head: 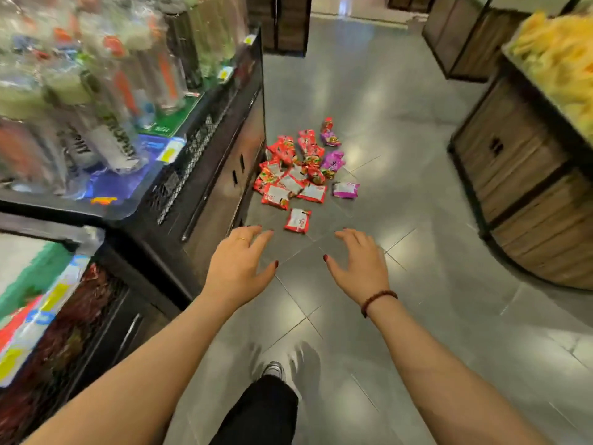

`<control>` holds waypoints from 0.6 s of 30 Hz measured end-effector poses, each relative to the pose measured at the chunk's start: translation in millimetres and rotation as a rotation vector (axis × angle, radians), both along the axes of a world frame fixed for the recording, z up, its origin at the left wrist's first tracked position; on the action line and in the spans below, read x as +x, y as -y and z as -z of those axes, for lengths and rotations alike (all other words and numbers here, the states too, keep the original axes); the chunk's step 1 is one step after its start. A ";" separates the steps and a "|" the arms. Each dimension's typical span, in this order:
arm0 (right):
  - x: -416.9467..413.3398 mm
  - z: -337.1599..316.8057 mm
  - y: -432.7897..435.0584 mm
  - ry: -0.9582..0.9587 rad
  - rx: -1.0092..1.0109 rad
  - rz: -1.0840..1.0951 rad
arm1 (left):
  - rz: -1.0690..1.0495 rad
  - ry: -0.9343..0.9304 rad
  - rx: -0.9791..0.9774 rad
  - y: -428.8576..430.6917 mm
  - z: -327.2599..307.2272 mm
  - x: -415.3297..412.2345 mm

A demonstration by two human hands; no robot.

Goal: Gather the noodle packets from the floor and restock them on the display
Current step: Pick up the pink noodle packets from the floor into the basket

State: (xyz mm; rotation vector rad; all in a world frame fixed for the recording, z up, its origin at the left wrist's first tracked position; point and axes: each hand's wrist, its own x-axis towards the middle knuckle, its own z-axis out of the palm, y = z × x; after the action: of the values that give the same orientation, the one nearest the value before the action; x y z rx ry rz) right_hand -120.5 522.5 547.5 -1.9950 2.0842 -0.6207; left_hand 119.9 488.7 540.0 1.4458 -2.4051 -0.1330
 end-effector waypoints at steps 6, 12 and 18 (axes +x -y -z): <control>-38.8 -3.6 87.5 0.002 0.044 0.107 | 0.102 -0.006 0.021 119.1 -4.6 -39.7; -95.2 6.9 167.5 0.060 0.086 0.150 | 0.131 -0.014 0.061 211.9 8.0 -96.2; -175.3 22.4 275.3 0.033 0.130 0.133 | 0.114 -0.016 0.070 315.5 22.5 -167.6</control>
State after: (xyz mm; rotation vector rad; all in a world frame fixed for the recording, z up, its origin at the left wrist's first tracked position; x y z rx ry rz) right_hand -295.9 247.2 525.1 -1.7766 2.1913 -0.5225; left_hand -47.7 173.2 517.6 1.3307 -2.4929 -0.2579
